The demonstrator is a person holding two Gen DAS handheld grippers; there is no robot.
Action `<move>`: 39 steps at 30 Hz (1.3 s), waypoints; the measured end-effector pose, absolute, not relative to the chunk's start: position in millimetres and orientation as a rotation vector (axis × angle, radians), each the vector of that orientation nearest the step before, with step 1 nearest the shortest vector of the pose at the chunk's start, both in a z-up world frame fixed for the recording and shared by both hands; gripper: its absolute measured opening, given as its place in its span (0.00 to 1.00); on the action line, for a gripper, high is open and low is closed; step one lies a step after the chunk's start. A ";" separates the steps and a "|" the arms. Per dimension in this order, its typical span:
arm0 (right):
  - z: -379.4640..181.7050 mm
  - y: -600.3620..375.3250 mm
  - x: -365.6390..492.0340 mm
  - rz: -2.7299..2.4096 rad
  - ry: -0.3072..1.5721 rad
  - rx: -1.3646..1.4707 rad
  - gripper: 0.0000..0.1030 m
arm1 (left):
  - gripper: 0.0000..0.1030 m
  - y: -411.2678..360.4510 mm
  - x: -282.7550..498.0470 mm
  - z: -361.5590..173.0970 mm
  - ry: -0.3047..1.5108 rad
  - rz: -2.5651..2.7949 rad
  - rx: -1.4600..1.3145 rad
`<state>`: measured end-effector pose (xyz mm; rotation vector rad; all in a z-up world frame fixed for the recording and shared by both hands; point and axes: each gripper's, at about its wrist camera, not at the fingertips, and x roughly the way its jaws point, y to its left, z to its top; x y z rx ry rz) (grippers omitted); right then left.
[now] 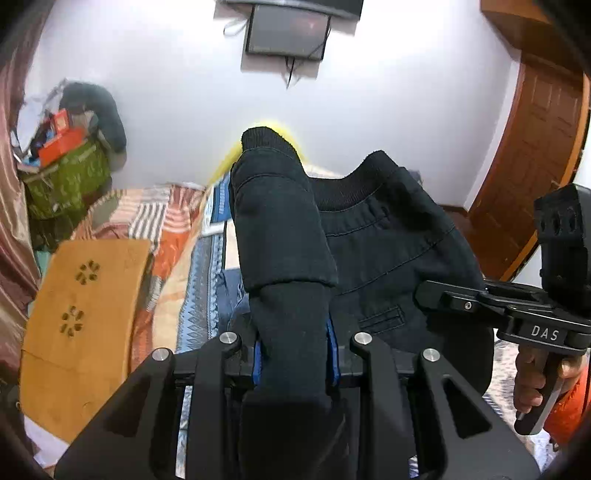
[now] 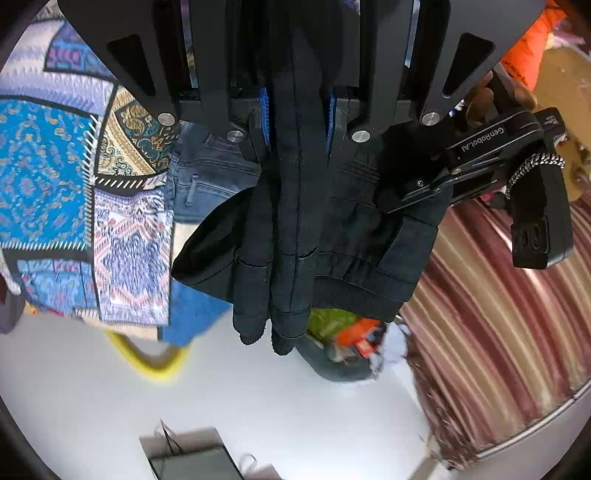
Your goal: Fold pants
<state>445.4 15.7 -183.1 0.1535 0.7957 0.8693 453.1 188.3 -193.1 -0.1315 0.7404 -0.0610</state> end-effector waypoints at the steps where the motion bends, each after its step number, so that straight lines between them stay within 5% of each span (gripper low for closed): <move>1: -195.6 20.1 456.2 0.858 0.817 0.152 0.19 | 0.25 194.2 465.1 -210.2 0.765 -0.064 -0.141; 9: -317.2 45.5 510.8 0.753 1.081 0.123 0.20 | 0.26 215.5 523.0 -351.7 1.034 -0.045 -0.125; 12: -340.5 41.8 519.9 0.741 1.168 0.134 0.23 | 0.42 222.6 524.9 -379.9 1.063 -0.032 -0.091; 14: -337.9 37.7 520.0 0.753 1.181 0.132 0.27 | 0.43 230.6 520.5 -375.1 1.052 -0.049 -0.128; 26: -250.0 16.7 455.3 0.696 1.004 -0.081 0.31 | 0.43 195.9 428.5 -262.2 0.923 0.049 0.062; 39: -87.3 -17.5 235.7 0.755 0.456 -0.151 0.31 | 0.44 137.7 214.6 -82.1 0.487 0.022 0.007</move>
